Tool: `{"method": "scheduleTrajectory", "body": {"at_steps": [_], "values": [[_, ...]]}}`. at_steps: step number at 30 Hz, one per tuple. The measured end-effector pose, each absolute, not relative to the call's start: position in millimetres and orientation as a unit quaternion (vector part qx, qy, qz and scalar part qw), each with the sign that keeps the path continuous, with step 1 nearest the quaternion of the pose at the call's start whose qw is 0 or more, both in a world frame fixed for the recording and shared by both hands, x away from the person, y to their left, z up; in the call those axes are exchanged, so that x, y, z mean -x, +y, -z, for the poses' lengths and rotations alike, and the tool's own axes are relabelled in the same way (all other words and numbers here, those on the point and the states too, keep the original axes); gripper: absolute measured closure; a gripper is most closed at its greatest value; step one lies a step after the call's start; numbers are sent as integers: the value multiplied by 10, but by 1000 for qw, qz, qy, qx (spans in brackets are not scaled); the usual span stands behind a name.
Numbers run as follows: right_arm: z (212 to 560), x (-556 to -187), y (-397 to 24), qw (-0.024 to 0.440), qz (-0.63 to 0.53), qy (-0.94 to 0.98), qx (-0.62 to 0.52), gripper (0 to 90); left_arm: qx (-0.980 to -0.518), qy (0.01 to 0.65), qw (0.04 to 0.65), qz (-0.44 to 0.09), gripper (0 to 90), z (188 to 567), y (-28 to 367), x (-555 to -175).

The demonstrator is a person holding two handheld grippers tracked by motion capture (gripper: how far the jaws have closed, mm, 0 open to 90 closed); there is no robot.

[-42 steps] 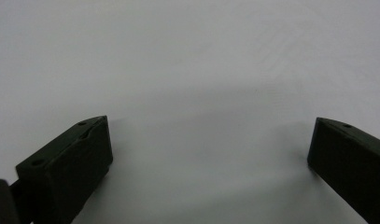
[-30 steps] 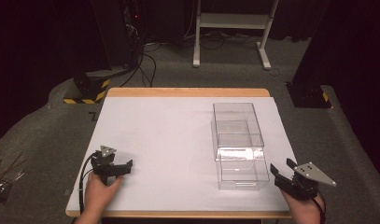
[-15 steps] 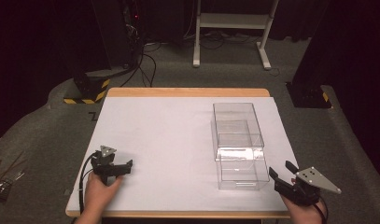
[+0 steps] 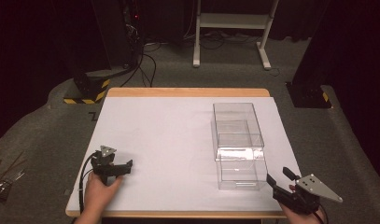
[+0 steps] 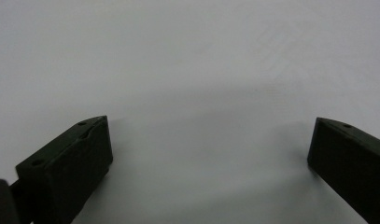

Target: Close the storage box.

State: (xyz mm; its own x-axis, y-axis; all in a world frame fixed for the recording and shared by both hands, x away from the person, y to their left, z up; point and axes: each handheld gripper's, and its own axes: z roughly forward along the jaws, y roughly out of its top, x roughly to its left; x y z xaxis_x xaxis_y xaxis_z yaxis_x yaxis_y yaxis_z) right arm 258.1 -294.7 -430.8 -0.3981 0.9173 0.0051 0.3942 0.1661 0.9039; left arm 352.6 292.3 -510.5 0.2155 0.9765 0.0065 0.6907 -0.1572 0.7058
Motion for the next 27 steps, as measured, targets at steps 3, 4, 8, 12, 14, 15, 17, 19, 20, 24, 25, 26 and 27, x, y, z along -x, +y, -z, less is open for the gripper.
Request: {"method": "scheduleTrajectory", "body": {"at_steps": [3,4,8,12,14,15,17,19,20,24,25,26,27], "values": [[4321,-2553,-2933,293,-446,708,-463,346,-721,578,296,-241,2,5105,2923,-3526],[4328,-2535,-2924,291,-447,708,-462,346,-721,578,296,-241,2,5105,2923,-3525],[4355,-2494,-2896,289,-446,711,-461,346,-721,578,296,-241,2,5105,2923,-3526],[4418,-2476,-2866,280,-440,719,-460,344,-721,578,295,-241,3,5104,2923,-3526],[4431,-2479,-2858,278,-438,721,-459,343,-721,578,296,-241,2,5105,2923,-3526],[4441,-2485,-2851,276,-437,723,-459,343,-721,578,296,-241,3,5104,2923,-3526],[4458,-2494,-2843,271,-436,724,-460,343,-721,578,295,-241,3,5104,2923,-3526],[4476,-2504,-2834,268,-434,727,-460,343,-721,578,296,-241,2,5105,2923,-3526],[4493,-2509,-2825,266,-432,730,-458,343,-721,578,296,-241,2,5105,2923,-3526],[4517,-2516,-2810,263,-430,732,-459,339,-721,578,296,-241,2,5105,2923,-3526],[4517,-2516,-2810,263,-430,732,-459,339,-721,578,296,-241,2,5105,2923,-3526],[4523,-2517,-2806,261,-430,732,-460,338,-721,578,296,-241,2,5105,2923,-3526],[4530,-2522,-2805,260,-429,733,-459,336,-721,578,296,-241,3,5105,2923,-3526]]}}
